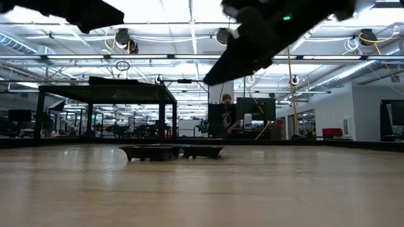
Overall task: Pick & Place Mini shaped plates
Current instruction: Stack the square plate on top of the square plate on the shelf
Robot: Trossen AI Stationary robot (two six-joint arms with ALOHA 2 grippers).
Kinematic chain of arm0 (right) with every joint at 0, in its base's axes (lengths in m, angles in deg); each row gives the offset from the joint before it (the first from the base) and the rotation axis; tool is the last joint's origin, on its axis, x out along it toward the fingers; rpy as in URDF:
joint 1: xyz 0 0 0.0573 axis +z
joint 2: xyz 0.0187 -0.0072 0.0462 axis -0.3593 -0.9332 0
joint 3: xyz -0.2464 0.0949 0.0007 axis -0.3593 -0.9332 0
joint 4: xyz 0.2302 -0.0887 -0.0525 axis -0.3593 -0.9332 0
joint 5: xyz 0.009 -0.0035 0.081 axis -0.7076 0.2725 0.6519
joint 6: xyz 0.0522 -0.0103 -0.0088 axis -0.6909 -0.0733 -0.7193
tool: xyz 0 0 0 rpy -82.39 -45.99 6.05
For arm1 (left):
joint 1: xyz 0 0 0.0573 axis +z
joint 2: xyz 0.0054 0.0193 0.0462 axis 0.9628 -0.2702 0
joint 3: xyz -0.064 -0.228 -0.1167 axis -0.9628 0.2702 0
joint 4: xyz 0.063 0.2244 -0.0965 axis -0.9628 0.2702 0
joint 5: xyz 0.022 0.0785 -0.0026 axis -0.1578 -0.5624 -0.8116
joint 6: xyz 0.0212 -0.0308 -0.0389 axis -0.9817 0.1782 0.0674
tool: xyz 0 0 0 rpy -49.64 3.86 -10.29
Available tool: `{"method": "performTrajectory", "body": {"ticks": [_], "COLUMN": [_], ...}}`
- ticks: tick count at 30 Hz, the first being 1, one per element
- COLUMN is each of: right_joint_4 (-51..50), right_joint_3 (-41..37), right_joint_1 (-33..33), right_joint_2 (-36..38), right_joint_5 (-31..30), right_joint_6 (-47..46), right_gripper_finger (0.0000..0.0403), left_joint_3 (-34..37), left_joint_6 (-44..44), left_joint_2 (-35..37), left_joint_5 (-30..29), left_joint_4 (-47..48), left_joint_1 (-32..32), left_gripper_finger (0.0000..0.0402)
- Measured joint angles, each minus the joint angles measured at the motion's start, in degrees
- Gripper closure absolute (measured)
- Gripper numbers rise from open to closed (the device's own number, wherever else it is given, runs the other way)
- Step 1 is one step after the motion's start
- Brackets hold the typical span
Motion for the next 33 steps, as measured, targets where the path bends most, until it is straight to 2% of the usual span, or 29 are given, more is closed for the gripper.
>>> {"method": "performTrajectory", "body": {"ticks": [4, 7, 9, 14, 22, 33], "right_joint_4": [-7.30, -6.08, -5.82, -3.11, -1.54, -0.95], "right_joint_3": [3.10, 3.08, 2.51, 2.25, 2.08, 2.11], "right_joint_1": [-4.69, -7.35, -8.39, -8.70, -8.77, -8.67], "right_joint_2": [-1.33, -1.71, -3.31, -5.89, -9.93, -12.81], "right_joint_5": [4.70, 14.48, 17.65, 17.39, 14.56, 15.02], "right_joint_6": [-4.34, -9.42, -11.36, -10.82, -10.37, -9.85], "right_gripper_finger": [0.0247, 0.0247, 0.0247, 0.0247, 0.0248, 0.0254], "left_joint_3": [6.93, 9.93, 10.87, 12.10, 12.01, 12.01], "left_joint_6": [-6.43, -6.63, -5.42, -4.94, -5.12, 1.98], "left_joint_2": [0.36, 0.29, 0.08, -0.83, -1.02, -1.04], "left_joint_5": [0.12, 0.16, 0.68, 2.82, 4.01, 4.34], "left_joint_4": [-12.52, -13.96, -14.19, -14.30, -21.03, -20.89], "left_joint_1": [-0.94, -0.90, -0.90, -0.88, -0.85, -0.85], "left_gripper_finger": [0.0254, 0.0254, 0.0254, 0.0254, 0.0254, 0.0254]}}
